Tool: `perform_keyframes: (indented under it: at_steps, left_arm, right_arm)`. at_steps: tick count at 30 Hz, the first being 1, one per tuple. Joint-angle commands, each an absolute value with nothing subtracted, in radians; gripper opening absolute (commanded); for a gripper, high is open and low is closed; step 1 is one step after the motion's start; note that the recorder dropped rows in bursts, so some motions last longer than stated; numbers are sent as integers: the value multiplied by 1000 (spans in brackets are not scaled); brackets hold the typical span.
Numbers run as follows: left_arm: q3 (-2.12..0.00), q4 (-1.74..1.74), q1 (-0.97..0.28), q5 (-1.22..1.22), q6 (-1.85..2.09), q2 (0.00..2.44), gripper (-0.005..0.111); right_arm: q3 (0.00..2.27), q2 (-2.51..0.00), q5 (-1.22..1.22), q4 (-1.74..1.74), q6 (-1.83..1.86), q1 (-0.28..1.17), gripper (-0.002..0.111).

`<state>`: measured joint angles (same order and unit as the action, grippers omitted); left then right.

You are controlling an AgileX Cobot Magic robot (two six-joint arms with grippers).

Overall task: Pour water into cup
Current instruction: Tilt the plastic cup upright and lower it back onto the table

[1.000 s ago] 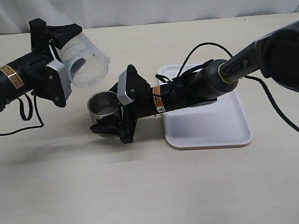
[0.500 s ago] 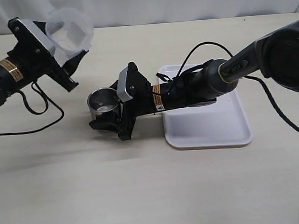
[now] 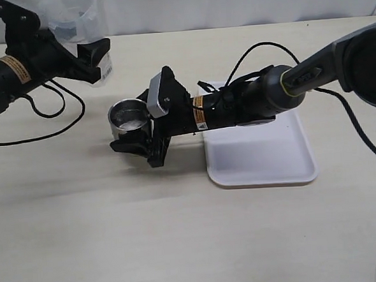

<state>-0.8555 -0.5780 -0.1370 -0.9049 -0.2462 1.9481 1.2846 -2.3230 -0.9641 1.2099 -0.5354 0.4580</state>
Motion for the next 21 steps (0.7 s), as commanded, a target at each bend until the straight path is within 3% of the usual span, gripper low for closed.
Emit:
perform_keyframes:
  at_steps: [1, 11, 21]
  left_arm:
    - [-862, -571, -105, -970, -290, 2018, 0]
    - [-940, -774, -100, -1029, -362, 2157, 0]
    - [-988, -711, -100, -967, -369, 2205, 0]
  right_arm:
    - [1290, -2300, -995, 1193, -527, 422, 4]
    - [1290, -2283, -999, 1205, -530, 363, 4]
    - [1290, -2273, -1001, 1209, -538, 323, 4]
